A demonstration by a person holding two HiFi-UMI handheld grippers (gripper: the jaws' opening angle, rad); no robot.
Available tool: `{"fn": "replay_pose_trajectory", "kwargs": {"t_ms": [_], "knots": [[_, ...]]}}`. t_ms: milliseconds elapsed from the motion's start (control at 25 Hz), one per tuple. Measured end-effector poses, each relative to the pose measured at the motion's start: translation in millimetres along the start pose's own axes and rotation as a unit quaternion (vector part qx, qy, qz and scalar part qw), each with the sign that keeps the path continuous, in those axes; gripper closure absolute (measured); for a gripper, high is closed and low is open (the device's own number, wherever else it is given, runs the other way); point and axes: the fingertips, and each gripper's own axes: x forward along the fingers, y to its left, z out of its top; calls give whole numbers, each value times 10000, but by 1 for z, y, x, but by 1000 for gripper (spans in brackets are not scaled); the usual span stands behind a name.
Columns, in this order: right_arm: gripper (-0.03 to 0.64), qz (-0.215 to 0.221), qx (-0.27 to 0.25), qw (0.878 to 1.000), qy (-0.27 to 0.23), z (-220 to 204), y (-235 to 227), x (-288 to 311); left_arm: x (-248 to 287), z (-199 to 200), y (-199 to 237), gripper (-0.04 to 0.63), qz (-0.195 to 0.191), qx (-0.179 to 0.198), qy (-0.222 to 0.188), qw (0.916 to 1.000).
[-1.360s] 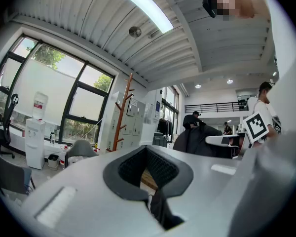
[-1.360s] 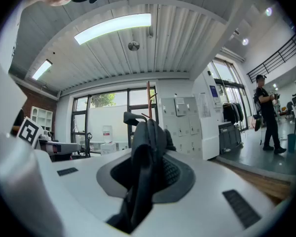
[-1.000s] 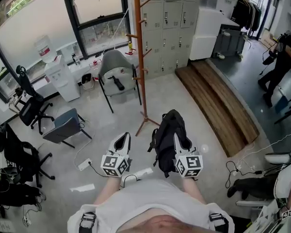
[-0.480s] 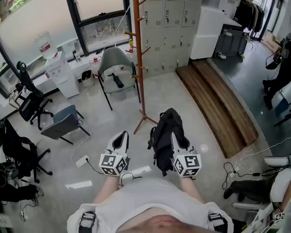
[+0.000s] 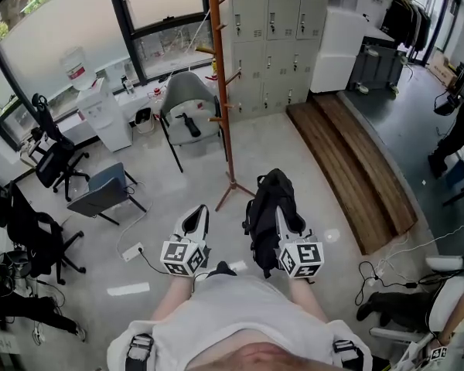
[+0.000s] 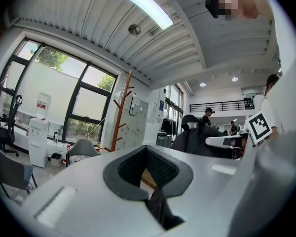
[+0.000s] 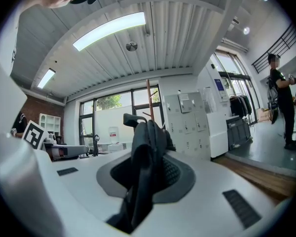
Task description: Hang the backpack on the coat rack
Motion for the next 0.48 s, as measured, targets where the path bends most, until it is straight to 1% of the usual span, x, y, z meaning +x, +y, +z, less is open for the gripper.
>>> {"fn": "replay_pose_trajectory", "kwargs": {"t_ms": [280,480], "knots": [[541,-199,59,9998,-7,-6,-24,39,43,-1,22,588,-91,26,-43,9999],[541,-327,47,9994,43,-7,-42,100,99,-2,62,588,-175,-52,-19,9998]]}}
